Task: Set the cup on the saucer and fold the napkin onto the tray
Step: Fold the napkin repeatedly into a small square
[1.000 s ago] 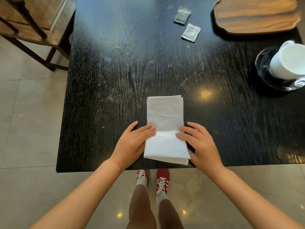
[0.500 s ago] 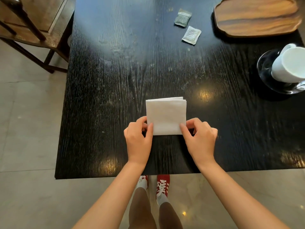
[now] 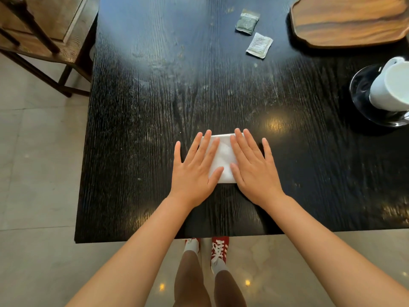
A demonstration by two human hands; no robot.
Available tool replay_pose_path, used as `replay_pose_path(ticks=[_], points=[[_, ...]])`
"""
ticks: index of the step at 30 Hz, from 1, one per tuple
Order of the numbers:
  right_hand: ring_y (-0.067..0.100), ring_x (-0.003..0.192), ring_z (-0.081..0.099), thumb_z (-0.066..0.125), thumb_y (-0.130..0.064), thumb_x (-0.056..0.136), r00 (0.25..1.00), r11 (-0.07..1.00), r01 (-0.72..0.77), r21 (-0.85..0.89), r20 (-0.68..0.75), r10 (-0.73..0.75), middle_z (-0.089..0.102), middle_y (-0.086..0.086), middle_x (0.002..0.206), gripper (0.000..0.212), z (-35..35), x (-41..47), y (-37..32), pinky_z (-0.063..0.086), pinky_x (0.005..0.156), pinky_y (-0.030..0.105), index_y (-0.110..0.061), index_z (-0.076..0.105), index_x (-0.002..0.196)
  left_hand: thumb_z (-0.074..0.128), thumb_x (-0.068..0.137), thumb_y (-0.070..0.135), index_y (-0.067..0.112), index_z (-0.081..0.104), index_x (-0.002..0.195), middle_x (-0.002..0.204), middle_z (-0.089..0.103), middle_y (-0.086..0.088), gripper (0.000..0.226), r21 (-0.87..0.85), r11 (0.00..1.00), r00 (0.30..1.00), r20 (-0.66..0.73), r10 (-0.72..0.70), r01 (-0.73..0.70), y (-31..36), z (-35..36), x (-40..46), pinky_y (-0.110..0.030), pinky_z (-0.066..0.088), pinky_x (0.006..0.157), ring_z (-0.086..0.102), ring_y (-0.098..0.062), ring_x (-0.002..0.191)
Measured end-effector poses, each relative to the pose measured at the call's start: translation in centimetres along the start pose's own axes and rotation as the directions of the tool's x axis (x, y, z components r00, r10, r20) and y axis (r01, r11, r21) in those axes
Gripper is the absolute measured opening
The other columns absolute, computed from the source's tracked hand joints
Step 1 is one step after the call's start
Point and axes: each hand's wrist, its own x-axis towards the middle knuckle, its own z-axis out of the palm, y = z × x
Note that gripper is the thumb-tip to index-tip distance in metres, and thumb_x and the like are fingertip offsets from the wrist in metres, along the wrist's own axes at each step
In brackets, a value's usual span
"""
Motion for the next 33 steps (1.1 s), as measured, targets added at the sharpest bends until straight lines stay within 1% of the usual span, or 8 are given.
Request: replay_pose_path(ticks=[3, 7, 17, 21, 24, 28, 30, 33], points=[[0.016, 0.143, 0.005, 0.024, -0.033, 0.094, 1.000, 0.999, -0.020, -0.039, 0.019, 0.020, 0.014, 0.005, 0.156, 0.058, 0.7, 0.1, 0.2, 0.004, 0.114, 0.047, -0.010, 0.016, 0.146, 0.022, 0.092, 0.048, 0.023, 0.010, 0.146, 0.154, 0.006, 0.001, 0.061, 0.029, 0.999, 1.000, 0.010, -0.016, 0.015, 0.1, 0.4, 0.1, -0.054, 0.000, 0.111, 0.007, -0.016, 0.142], [0.016, 0.143, 0.007, 0.024, -0.034, 0.093, 0.999, 0.996, -0.034, -0.088, 0.015, 0.035, 0.016, 0.005, 0.155, 0.058, 0.9, 0.0, -0.2, 0.005, 0.112, 0.050, -0.010, 0.017, 0.146, 0.025, 0.091, 0.047, 0.024, 0.011, 0.146, 0.156, 0.012, -0.003, 0.061, 0.037, 0.999, 1.000, 0.016, -0.008, 0.008, 0.1, 0.3, 0.2, -0.054, 0.001, 0.111, 0.006, -0.017, 0.142], [0.020, 0.142, 0.008, 0.025, -0.034, 0.093, 0.997, 0.992, -0.050, -0.120, 0.047, 0.056, 0.017, 0.009, 0.155, 0.059, 0.6, -4.1, -1.4, 0.011, 0.111, 0.051, -0.007, 0.016, 0.145, 0.023, 0.092, 0.046, 0.021, 0.002, 0.147, 0.156, 0.004, -0.006, 0.064, -0.011, 1.000, 0.994, 0.107, 0.009, -0.008, 1.8, -0.3, -3.6, -0.053, 0.005, 0.111, -0.003, -0.019, 0.144], [0.018, 0.142, 0.009, 0.025, -0.034, 0.092, 0.996, 0.993, -0.062, -0.099, 0.060, 0.068, 0.017, 0.007, 0.154, 0.059, 0.5, -5.5, -1.8, 0.012, 0.110, 0.052, -0.007, 0.017, 0.145, 0.034, 0.091, 0.035, 0.011, 0.022, 0.144, 0.153, 0.026, -0.009, 0.060, -0.158, 0.980, 0.992, 0.053, -0.118, 0.125, 3.4, -1.1, -5.8, -0.046, 0.020, 0.113, 0.019, -0.016, 0.139], [0.020, 0.142, 0.007, 0.023, -0.034, 0.093, 0.994, 0.992, -0.074, -0.099, 0.071, 0.081, 0.015, 0.007, 0.154, 0.060, 0.6, -5.6, -1.9, 0.012, 0.110, 0.053, -0.007, 0.016, 0.145, 0.049, 0.090, 0.015, 0.012, 0.043, 0.133, 0.130, 0.053, -0.002, 0.044, -0.502, 0.812, 0.935, -0.022, -0.355, 0.297, 4.8, -2.5, -5.9, -0.034, 0.041, 0.100, 0.049, -0.015, 0.116], [0.020, 0.143, 0.006, 0.024, -0.035, 0.093, 0.994, 0.994, -0.074, -0.086, 0.073, 0.080, 0.012, 0.008, 0.155, 0.060, 0.5, -5.7, -1.9, 0.011, 0.110, 0.054, -0.007, 0.013, 0.146, 0.052, 0.091, 0.015, 0.008, 0.050, 0.129, 0.099, 0.058, 0.003, 0.038, -0.666, 0.511, 0.757, 0.125, -0.641, 0.543, 5.6, -4.0, -3.8, -0.010, 0.040, 0.068, 0.053, -0.004, 0.083], [0.020, 0.143, 0.007, 0.024, -0.034, 0.093, 0.994, 0.994, -0.078, -0.072, 0.066, 0.082, 0.012, 0.008, 0.155, 0.060, 0.5, -5.7, -1.9, 0.011, 0.110, 0.054, -0.007, 0.013, 0.146, 0.054, 0.089, 0.017, 0.012, 0.061, 0.113, 0.085, 0.058, 0.007, 0.025, -0.695, 0.404, 0.709, 0.217, -0.671, 0.595, 5.1, -4.2, -3.1, -0.012, 0.042, 0.066, 0.055, -0.005, 0.078], [0.018, 0.143, 0.006, 0.024, -0.033, 0.094, 0.993, 0.994, -0.106, -0.014, 0.042, 0.107, 0.014, 0.008, 0.155, 0.059, 0.6, -5.8, -2.0, 0.008, 0.112, 0.051, -0.008, 0.014, 0.146, 0.057, 0.087, 0.018, 0.017, 0.065, 0.091, 0.080, 0.061, 0.008, 0.009, -0.717, 0.345, 0.715, 0.299, -0.631, 0.605, 4.5, -4.4, -2.8, -0.030, 0.052, 0.075, 0.062, -0.014, 0.085]])
